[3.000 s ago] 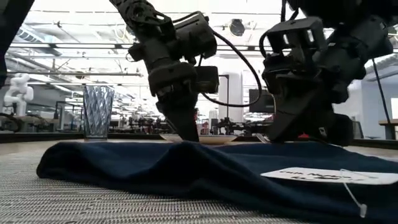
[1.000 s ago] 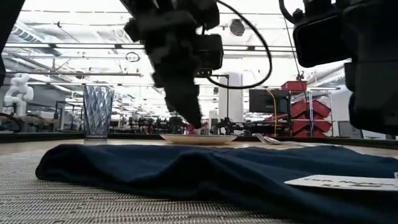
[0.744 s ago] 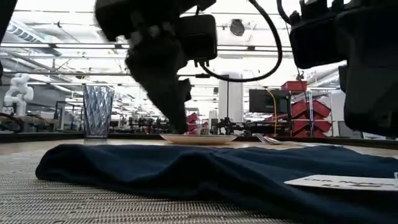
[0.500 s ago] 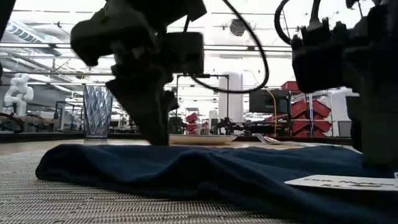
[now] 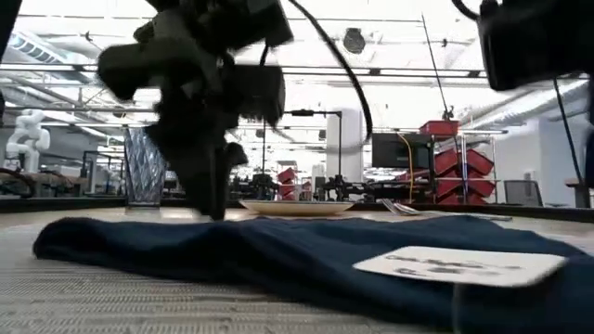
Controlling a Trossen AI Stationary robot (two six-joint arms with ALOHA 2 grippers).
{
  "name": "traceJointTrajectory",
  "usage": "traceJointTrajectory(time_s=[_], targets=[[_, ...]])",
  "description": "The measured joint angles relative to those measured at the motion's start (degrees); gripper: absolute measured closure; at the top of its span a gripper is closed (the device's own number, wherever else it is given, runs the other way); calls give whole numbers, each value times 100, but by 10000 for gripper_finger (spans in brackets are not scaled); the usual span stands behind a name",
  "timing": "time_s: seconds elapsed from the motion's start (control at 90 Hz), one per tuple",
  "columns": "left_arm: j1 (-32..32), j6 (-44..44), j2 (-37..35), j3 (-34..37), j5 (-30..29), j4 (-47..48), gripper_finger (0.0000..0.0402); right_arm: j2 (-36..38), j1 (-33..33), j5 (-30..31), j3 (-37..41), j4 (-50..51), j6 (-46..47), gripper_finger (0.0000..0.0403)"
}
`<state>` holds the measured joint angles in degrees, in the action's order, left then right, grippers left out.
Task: Set table place
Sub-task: Fold the blue table napkin
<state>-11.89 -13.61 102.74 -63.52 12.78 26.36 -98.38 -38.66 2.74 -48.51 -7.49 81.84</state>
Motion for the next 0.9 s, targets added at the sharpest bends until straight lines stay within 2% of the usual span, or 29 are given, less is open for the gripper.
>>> traceJointTrajectory(time_s=[0.111,0.233,0.444,0.556,0.733,0.9], targets=[[42,-303,-428,-26,-115,45,291,195,58,444,2,162,-8,403],[-51,-814,-590,23,-129,63,291,218,220,612,2,406,-2,403],[-488,-1002,-494,234,-220,6,291,196,503,807,4,1646,481,403],[-633,-1256,-474,453,-312,191,291,196,499,1041,4,1854,572,403],[-860,-1658,-476,652,-400,1144,291,196,452,1071,2,2140,670,403],[-930,-1731,-507,997,-534,1048,291,196,329,795,3,2920,1241,403]])
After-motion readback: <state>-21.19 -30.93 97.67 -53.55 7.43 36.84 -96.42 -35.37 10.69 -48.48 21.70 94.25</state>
